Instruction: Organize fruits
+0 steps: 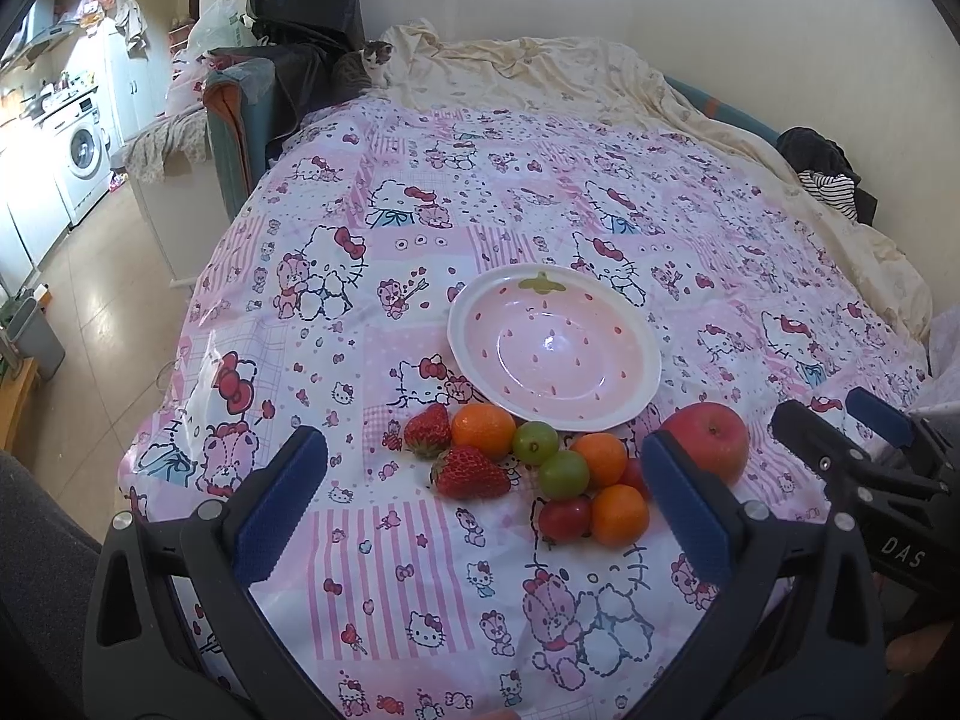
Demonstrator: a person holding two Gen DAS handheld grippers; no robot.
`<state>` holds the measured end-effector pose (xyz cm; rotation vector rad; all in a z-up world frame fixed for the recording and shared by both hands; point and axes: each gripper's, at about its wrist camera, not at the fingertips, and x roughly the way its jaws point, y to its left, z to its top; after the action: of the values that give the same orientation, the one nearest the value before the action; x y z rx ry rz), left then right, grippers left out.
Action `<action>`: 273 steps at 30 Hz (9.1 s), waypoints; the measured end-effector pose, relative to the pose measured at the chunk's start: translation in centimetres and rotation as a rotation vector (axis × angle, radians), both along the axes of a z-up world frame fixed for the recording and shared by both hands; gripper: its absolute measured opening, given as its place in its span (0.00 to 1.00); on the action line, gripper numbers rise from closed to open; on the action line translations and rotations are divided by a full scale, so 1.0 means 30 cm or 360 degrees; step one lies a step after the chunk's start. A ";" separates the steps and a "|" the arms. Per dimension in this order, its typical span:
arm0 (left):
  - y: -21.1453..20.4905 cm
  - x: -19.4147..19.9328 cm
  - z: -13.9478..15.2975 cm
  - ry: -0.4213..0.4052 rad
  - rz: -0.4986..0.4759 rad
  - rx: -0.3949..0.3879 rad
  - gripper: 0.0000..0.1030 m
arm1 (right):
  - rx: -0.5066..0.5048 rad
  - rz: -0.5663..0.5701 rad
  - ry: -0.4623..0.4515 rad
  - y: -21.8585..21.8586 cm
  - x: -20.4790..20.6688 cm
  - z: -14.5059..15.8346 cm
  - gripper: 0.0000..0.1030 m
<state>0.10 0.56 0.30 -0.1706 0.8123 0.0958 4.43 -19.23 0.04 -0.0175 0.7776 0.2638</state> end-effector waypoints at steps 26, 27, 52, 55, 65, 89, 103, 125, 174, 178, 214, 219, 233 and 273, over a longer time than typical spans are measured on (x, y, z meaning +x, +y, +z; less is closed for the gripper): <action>0.012 0.003 0.003 -0.0006 0.0012 0.0008 1.00 | 0.0004 0.0004 0.0003 -0.001 -0.002 0.001 0.97; 0.013 0.003 0.003 -0.0006 0.0012 0.0010 1.00 | 0.0003 0.0004 0.0001 -0.001 0.000 0.002 0.97; 0.021 -0.004 -0.001 -0.0009 0.0022 0.0020 1.00 | -0.0002 0.0010 0.0005 0.003 -0.005 -0.003 0.97; 0.019 -0.004 -0.001 -0.0008 0.0022 0.0020 1.00 | 0.0000 0.0011 0.0006 0.003 -0.005 -0.003 0.97; 0.044 0.001 -0.017 0.0056 0.0078 0.0005 1.00 | 0.0175 -0.0046 0.0292 -0.087 0.114 0.010 0.97; 0.079 0.027 -0.050 0.0190 0.0131 -0.0108 1.00 | 0.0061 -0.0150 0.1360 -0.040 0.397 -0.437 0.90; 0.097 0.033 -0.064 0.0230 0.0145 -0.0122 1.00 | 0.0170 -0.0080 0.1317 -0.066 0.371 -0.402 0.84; 0.134 0.305 -0.295 0.0952 0.0006 -0.0456 0.66 | 0.0592 0.0107 0.1132 -0.178 0.370 -0.237 0.84; 0.143 0.466 -0.156 0.0746 -0.0135 -0.0295 0.41 | 0.0216 0.0345 0.1093 0.201 0.719 -0.243 0.84; 0.151 0.488 -0.181 0.0766 -0.0139 -0.0315 0.41 | 0.0059 0.0377 0.1132 0.325 0.802 -0.339 0.84; 0.081 0.710 -0.316 0.0816 -0.0349 -0.0069 0.41 | 0.0425 0.0136 0.1100 -0.068 0.673 -0.130 0.87; 0.031 0.768 -0.362 0.0816 -0.0475 -0.0056 0.41 | 0.0350 0.0147 0.0942 -0.089 0.627 -0.106 0.87; 0.017 0.799 -0.297 0.0815 -0.0509 -0.0049 0.65 | 0.0395 0.0085 0.0979 -0.138 0.674 -0.152 0.87; 0.158 0.192 -0.004 0.0240 0.0019 -0.0081 0.66 | 0.0283 0.0279 0.0662 -0.092 0.261 -0.062 0.87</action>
<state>5.87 5.30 0.18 -0.2184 0.9644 0.1000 12.25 -22.00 -1.81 0.1416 1.1656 0.5125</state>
